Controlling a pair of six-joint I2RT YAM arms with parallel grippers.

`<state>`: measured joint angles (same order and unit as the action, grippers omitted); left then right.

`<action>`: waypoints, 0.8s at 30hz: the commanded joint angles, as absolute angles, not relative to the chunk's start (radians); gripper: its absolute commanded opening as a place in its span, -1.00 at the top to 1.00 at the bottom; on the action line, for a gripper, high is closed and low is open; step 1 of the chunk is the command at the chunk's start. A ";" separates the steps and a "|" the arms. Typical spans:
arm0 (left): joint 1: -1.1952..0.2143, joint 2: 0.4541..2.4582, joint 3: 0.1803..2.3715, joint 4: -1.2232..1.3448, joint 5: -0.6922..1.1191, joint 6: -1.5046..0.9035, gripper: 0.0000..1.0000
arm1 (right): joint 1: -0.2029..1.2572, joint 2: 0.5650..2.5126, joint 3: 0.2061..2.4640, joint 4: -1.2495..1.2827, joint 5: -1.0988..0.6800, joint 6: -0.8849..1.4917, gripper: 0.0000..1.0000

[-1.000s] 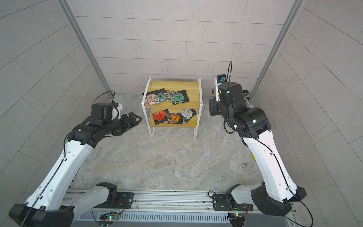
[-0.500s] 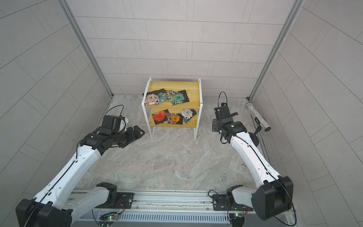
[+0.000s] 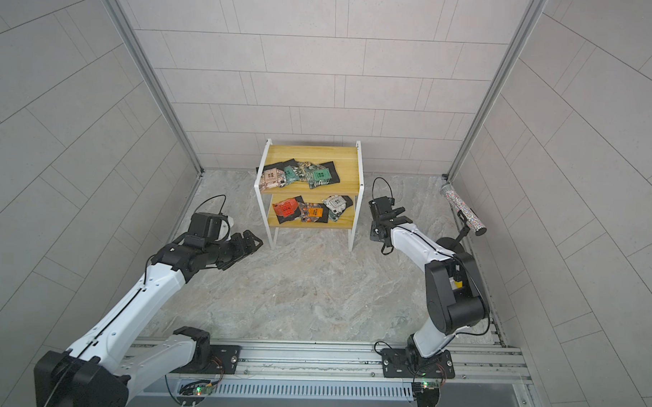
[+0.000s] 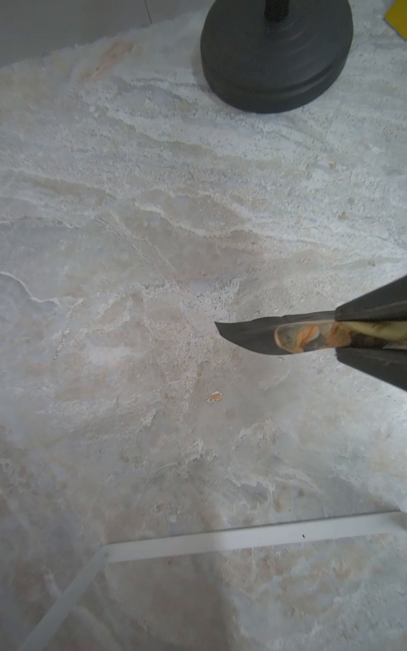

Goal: Remove the tea bags from the shelf
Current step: Place the tea bag at the center of the board.

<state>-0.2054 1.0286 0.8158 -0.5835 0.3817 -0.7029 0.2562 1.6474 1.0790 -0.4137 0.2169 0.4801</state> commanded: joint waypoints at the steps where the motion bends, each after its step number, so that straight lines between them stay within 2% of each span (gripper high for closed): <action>1: -0.211 1.037 0.805 -0.570 0.376 -0.702 -0.77 | 0.257 1.692 1.099 -0.396 0.217 0.500 0.60; 4: -0.211 1.046 0.802 -0.568 0.373 -0.706 -0.77 | 0.261 1.737 1.105 -0.386 0.209 0.504 0.54; 10: -0.210 1.058 0.804 -0.566 0.373 -0.709 -0.77 | 0.267 1.777 1.130 -0.394 0.146 0.522 0.20; 15: -0.210 1.069 0.805 -0.565 0.372 -0.710 -0.77 | 0.264 1.771 1.141 -0.394 0.084 0.541 0.01; 18: -0.210 1.075 0.807 -0.563 0.371 -0.709 -0.77 | 0.253 1.763 1.141 -0.394 0.045 0.555 -0.08; 24: -0.211 1.073 0.821 -0.564 0.369 -0.706 -0.77 | 0.228 1.715 1.139 -0.427 0.034 0.560 -0.09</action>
<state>-0.2054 1.0744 0.8127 -0.5728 0.3801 -0.7074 0.2440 1.7691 1.1275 -0.3943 0.0414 0.5438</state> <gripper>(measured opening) 0.886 0.543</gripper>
